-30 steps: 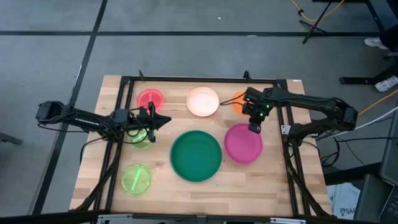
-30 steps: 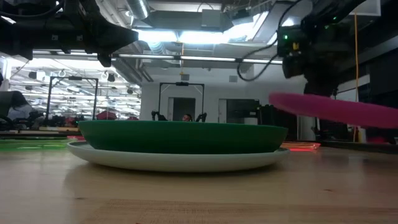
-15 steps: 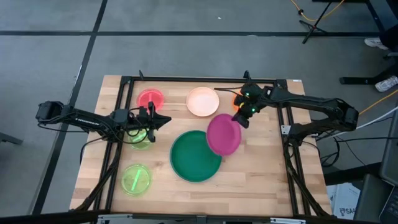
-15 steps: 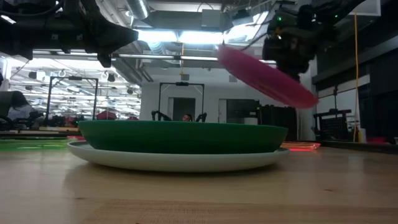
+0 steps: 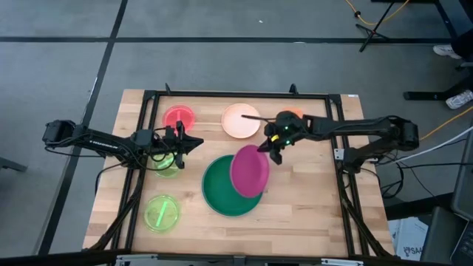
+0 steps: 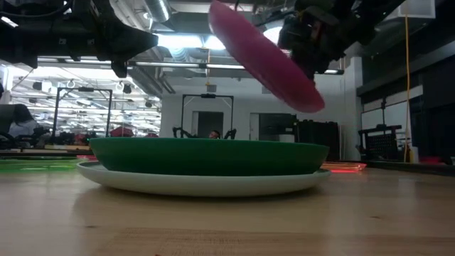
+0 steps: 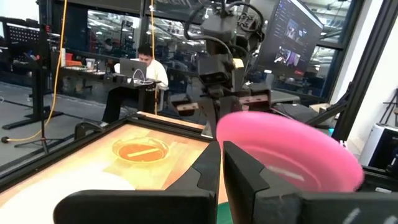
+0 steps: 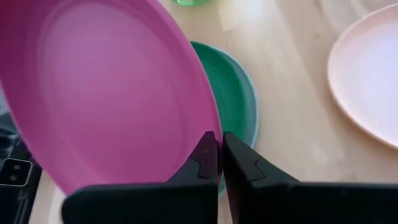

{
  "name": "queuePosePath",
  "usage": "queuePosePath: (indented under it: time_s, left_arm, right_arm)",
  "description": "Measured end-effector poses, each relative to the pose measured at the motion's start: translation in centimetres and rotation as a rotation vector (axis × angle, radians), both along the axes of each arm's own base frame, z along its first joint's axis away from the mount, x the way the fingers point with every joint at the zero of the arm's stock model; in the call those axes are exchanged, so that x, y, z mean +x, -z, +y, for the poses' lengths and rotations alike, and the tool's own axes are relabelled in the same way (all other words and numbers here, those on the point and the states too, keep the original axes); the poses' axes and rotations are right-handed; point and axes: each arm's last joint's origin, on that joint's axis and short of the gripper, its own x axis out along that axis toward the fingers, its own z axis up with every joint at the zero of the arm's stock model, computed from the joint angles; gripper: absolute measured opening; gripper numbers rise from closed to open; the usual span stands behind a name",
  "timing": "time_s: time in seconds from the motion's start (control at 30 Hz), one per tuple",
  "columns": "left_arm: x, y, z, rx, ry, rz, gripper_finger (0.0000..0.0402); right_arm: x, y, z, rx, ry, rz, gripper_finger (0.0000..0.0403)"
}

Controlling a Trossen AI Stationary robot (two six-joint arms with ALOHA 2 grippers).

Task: Stack plastic plates
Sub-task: Stack the pink plate on the stacked plates

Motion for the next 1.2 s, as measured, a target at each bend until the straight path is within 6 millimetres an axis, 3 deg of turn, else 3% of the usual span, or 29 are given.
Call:
queuePosePath:
  time_s: [0.4,0.9,1.2]
  left_arm:
    - [0.0,0.0,0.0,0.005,-0.008,0.001,0.0011]
    - [0.0,0.0,0.0,0.007,-0.006,0.002,0.0011]
    - [0.0,0.0,0.0,0.007,-0.007,0.002,0.0011]
  right_arm:
    - [3.7,4.0,1.5,-0.048,-0.008,0.000,0.0001]
    - [5.5,7.4,1.8,-0.019,-0.056,0.011,0.0003]
    - [5.6,7.5,2.9,-0.033,-0.081,0.011,0.0084]
